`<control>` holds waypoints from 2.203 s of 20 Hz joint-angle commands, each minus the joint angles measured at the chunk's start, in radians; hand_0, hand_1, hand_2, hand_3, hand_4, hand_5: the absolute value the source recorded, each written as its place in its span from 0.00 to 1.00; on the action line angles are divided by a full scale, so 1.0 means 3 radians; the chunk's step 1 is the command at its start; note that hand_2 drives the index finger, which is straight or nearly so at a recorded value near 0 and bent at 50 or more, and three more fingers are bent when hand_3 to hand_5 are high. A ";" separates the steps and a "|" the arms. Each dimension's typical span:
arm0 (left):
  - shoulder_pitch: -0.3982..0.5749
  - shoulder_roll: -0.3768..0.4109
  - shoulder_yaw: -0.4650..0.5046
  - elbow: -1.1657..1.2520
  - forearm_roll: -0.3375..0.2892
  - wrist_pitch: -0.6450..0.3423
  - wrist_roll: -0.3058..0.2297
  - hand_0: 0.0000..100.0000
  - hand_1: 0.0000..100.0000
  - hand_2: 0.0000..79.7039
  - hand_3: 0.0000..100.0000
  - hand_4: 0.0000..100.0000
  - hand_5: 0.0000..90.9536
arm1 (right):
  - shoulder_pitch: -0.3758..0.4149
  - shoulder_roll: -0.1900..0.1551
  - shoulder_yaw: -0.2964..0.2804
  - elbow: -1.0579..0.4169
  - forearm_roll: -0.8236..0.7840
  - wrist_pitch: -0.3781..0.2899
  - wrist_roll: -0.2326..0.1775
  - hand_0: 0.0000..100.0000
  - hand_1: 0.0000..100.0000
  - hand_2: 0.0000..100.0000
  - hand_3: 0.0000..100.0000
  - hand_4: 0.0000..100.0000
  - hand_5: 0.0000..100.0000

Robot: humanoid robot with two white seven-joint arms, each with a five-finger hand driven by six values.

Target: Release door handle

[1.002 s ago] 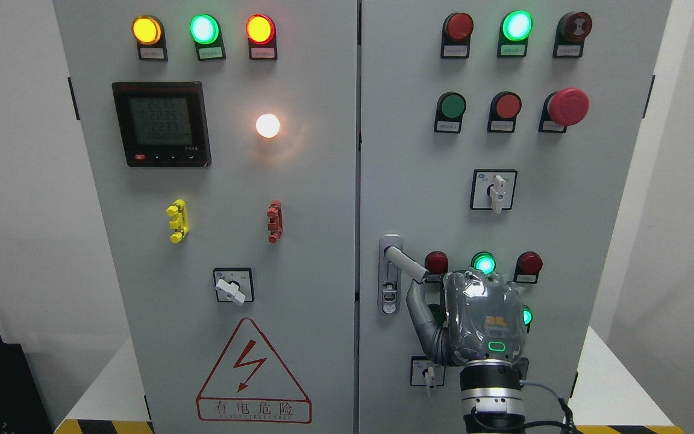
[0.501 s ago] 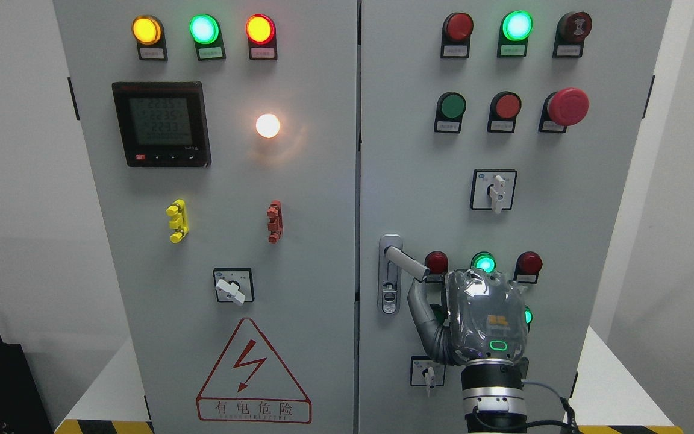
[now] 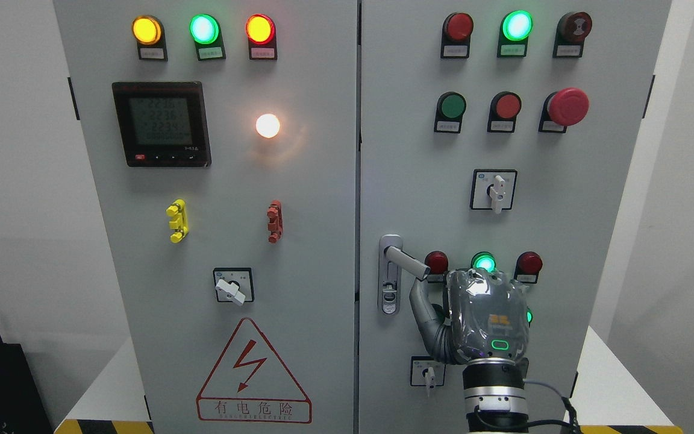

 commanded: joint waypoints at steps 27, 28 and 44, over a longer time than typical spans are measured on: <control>0.0000 0.0000 -0.0002 -0.0102 -0.0003 0.0000 0.0003 0.12 0.39 0.00 0.00 0.00 0.00 | 0.0048 -0.0040 0.0008 -0.0049 -0.0047 -0.0025 -0.0019 0.66 0.05 0.97 1.00 0.94 0.98; 0.0000 0.0000 -0.0002 -0.0102 0.0002 0.0000 0.0003 0.12 0.39 0.00 0.00 0.00 0.00 | 0.0048 -0.0040 0.0023 -0.0064 -0.0062 -0.0030 -0.0024 0.66 0.04 0.97 1.00 0.94 0.98; 0.0000 0.0000 -0.0002 -0.0102 -0.0003 0.0000 0.0003 0.12 0.39 0.00 0.00 0.00 0.00 | 0.0350 -0.0509 0.0187 -0.0509 -0.0563 -0.0357 -0.0489 0.59 0.01 0.90 1.00 0.93 0.98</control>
